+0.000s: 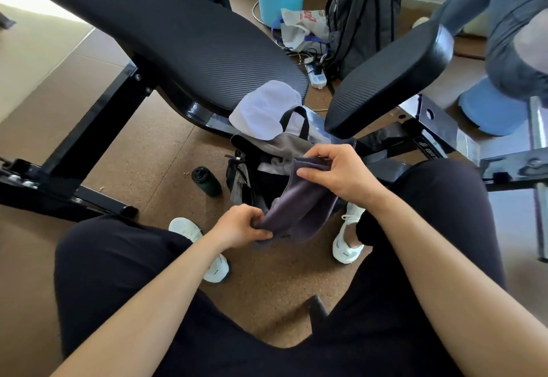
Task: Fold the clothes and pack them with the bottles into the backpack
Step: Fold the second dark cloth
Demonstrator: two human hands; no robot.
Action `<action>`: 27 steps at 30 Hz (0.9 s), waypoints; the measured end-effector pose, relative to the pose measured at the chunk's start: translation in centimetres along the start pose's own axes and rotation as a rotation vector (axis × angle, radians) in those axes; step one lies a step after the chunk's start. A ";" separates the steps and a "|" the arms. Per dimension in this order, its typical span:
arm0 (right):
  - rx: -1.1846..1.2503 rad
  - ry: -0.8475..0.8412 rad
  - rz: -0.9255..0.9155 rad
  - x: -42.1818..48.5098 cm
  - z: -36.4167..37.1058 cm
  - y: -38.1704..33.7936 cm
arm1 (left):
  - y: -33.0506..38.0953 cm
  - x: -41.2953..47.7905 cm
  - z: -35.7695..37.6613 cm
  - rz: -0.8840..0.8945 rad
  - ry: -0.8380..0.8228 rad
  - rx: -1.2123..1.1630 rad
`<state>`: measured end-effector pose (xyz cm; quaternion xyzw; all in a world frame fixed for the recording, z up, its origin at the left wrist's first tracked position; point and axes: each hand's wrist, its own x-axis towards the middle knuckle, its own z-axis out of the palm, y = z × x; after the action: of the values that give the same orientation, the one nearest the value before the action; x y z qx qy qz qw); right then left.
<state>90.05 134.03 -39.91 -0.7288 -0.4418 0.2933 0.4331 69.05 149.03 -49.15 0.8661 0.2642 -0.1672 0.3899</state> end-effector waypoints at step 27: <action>0.214 0.413 0.332 1.7 -1.1 4.3 | -1.5 -2.0 -3.4 -0.241 0.924 0.078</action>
<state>93.34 134.16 -43.33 -0.7858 -0.1852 0.2504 0.5343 66.87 151.84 -46.83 0.8269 0.5021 0.1813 0.1767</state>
